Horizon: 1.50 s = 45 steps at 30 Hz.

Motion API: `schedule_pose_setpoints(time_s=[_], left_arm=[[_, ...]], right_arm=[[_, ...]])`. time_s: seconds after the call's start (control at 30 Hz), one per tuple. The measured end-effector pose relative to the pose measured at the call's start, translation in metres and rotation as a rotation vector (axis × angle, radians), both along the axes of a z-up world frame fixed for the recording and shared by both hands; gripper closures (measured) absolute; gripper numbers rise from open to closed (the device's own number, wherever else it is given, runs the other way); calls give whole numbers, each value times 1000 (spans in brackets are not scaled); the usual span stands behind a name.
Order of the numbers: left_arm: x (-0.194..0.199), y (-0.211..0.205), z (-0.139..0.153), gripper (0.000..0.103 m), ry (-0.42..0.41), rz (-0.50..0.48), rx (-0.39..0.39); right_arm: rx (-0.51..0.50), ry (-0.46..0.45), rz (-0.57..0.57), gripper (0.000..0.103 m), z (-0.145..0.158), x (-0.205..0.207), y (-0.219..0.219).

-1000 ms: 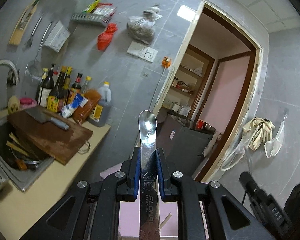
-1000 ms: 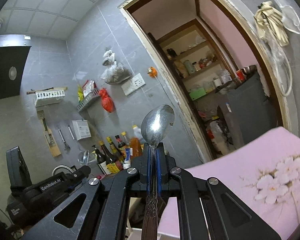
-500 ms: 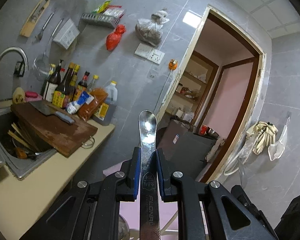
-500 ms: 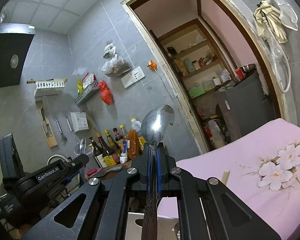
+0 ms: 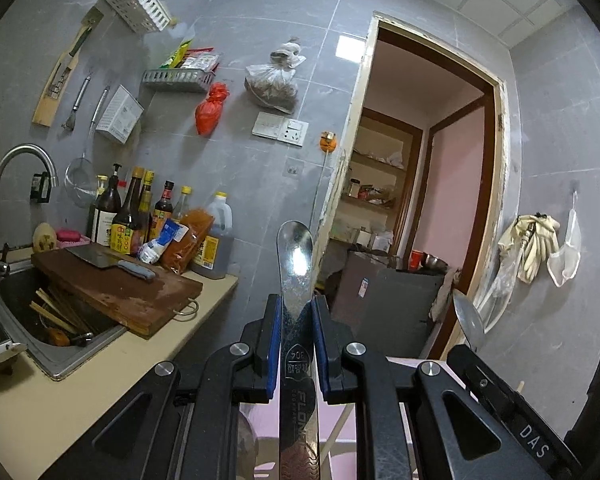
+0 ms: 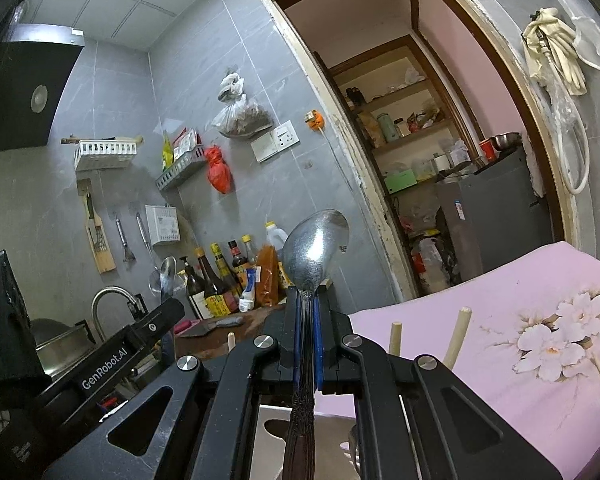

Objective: Organize utensils
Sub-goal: 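Lift both held spoons and carry them over the white caddy, then open both tools to drop the spoons into the white caddy, then move both tools back toward the fork and chopstick on the tablecloth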

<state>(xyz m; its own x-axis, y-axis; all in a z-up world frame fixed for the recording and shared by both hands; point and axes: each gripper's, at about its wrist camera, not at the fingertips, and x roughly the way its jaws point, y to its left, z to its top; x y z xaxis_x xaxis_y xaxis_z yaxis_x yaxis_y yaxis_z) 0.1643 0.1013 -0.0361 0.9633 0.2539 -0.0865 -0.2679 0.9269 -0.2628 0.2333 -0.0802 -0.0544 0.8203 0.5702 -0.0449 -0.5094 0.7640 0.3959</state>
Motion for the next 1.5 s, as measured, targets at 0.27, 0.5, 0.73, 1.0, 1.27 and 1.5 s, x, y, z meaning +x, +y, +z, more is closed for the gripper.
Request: schedule_pose_setpoints(time_s=[0.27,0.5,0.73,1.0,1.27,1.5], left_arm=[[-3,5,-2,88,44,-36,-4],[-9,11,5,88,62,-78,-18],[-10,21,21,74,95,-99,-73],[-12,7,42,35,143,-117,-53],[-14,-38,62,3,184,-146,3],[-9,-94,61,2,216,-196,50]], right_arm=[[-14,13,5,97,2,-2,-2],[-39,22,15,87,8,-7,-5],[-38,1,8,77,31,-15,-16],[-73,-5,-78,44,66,-30,-57],[-171,37,-176,15,81,-39,-112],[-263,109,-244,2,73,-39,-171]])
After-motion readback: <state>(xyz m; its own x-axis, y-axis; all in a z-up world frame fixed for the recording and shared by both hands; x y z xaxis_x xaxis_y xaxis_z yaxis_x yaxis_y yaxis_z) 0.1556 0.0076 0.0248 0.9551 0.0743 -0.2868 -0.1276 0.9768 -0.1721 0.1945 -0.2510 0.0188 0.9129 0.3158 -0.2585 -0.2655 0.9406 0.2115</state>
